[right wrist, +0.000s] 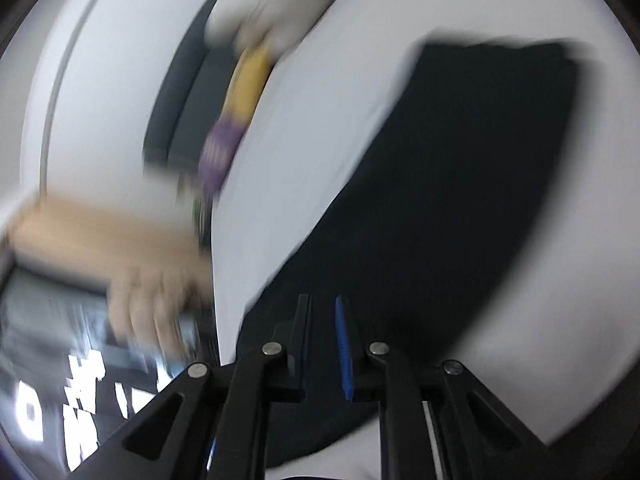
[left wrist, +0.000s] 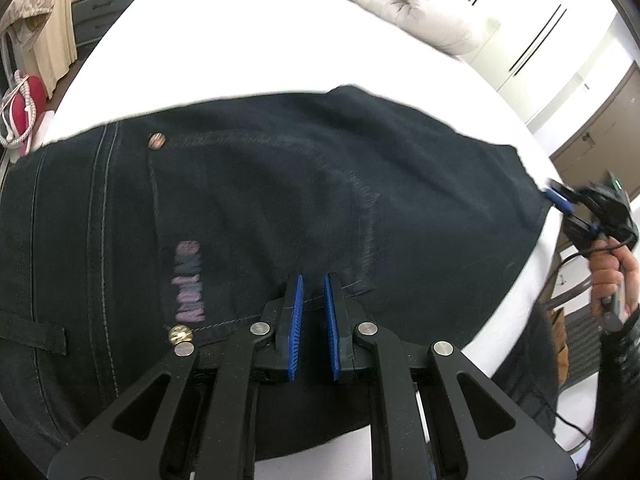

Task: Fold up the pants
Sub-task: 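Lower the leg onto the bed with the right gripper while the left gripper holds the waistband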

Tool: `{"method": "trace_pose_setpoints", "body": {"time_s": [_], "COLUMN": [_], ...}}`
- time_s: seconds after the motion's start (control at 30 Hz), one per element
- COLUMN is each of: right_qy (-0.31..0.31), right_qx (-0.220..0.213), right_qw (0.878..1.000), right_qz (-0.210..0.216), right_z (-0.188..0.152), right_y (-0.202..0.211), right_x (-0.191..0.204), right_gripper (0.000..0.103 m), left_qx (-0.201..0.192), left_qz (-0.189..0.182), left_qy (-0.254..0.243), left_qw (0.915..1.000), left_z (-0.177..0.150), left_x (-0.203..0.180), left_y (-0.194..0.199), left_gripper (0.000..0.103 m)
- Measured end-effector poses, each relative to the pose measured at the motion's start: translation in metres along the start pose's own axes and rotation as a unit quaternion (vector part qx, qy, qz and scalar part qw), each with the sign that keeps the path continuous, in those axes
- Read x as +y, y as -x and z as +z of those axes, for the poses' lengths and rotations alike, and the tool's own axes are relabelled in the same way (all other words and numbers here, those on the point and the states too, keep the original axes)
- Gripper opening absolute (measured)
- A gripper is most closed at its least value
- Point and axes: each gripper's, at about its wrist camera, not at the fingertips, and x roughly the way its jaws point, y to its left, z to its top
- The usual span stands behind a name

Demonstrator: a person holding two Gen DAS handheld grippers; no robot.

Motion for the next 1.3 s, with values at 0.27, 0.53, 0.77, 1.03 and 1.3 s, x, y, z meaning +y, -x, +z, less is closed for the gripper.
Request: {"method": "trace_pose_setpoints", "body": {"time_s": [0.27,0.53,0.77,1.03,1.3], "right_qy": [-0.042,-0.069,-0.072,-0.005,-0.080], "right_qx": [0.107,-0.050,-0.097,0.095,-0.061], "right_qw": [0.990,0.993,0.992,0.995,0.995], "right_qz": [-0.082,-0.076,-0.046,0.001,-0.023], "right_z": [0.055,0.134,0.110,0.010,0.095], "right_y": [-0.112,-0.083,-0.023,-0.083,-0.028], "right_x": [-0.025,-0.070,-0.056,-0.039,-0.101], "right_gripper": [0.000,0.000,0.007,0.000,0.000], "left_qx": [-0.010,0.011,0.010,0.035,0.036], "left_qz": [0.004,-0.002,0.008,0.000,-0.020], "left_qy": [-0.009,0.012,0.000,-0.069,-0.043], "left_qw": [0.9999,0.9999,0.9999,0.9970,0.9982], "left_z": [0.027,0.021,0.023,0.040,0.034], "left_x": [-0.004,0.017,0.003,-0.048,-0.023], "left_y": [-0.001,-0.029,-0.019,-0.049,-0.053], "left_gripper": [0.010,0.010,0.010,0.010,0.010]}}
